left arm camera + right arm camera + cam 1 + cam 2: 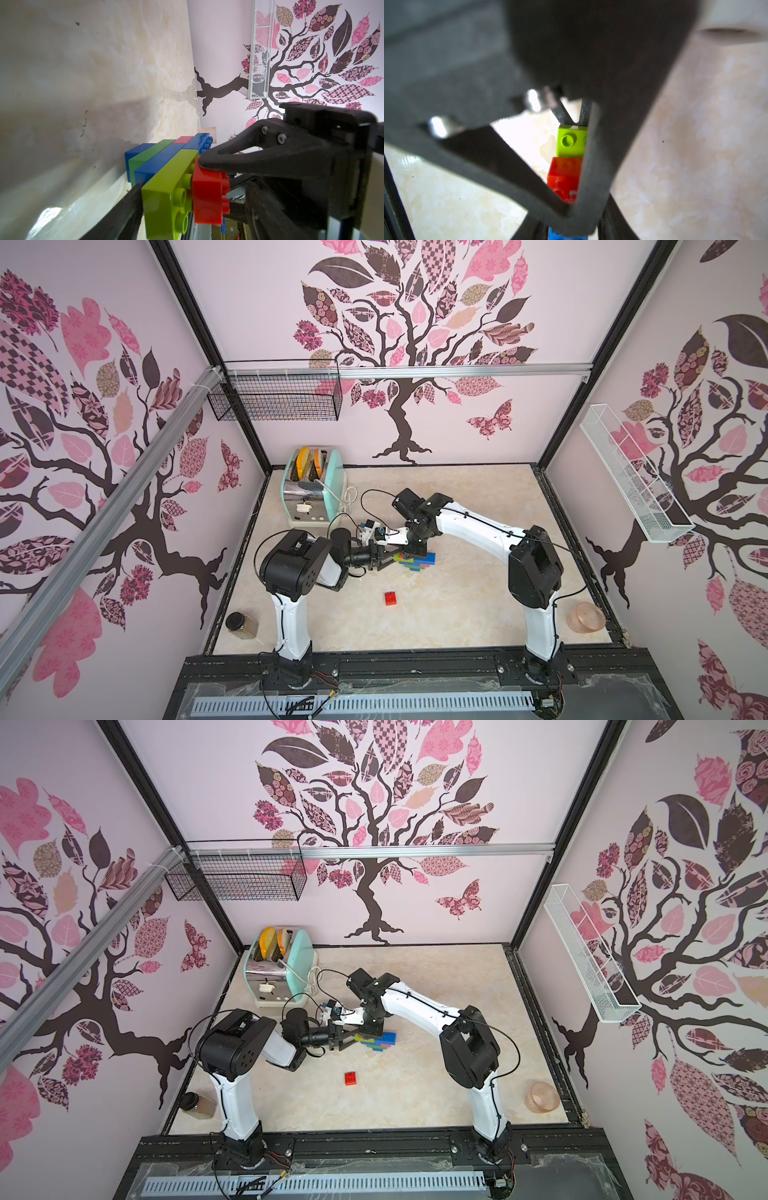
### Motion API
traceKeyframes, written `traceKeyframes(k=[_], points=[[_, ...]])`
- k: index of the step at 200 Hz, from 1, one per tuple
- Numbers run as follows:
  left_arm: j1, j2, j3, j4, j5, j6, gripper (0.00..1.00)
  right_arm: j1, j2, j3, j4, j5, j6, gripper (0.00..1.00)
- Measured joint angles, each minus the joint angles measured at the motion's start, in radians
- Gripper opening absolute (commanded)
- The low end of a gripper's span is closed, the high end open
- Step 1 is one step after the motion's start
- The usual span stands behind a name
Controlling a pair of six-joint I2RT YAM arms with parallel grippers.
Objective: Assemble a heart with lego
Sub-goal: Assemble the lego brick with the lego brick.
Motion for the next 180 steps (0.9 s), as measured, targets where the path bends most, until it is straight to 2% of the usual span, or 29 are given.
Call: traceKeyframes(k=[77,116,180], points=[[0.000,0.000,0.000,-0.011,0.003,0.000,0.50,-0.002,0.000,0.003,-0.027,-0.010,0.003,0.23],[-0.004,0.000,0.000,-0.008,0.005,-0.003,0.49,-0.006,0.000,0.005,-0.037,-0.011,0.003,0.23],[-0.009,0.000,0.000,-0.008,0.004,-0.010,0.40,-0.016,0.002,0.008,-0.050,-0.027,0.003,0.25]])
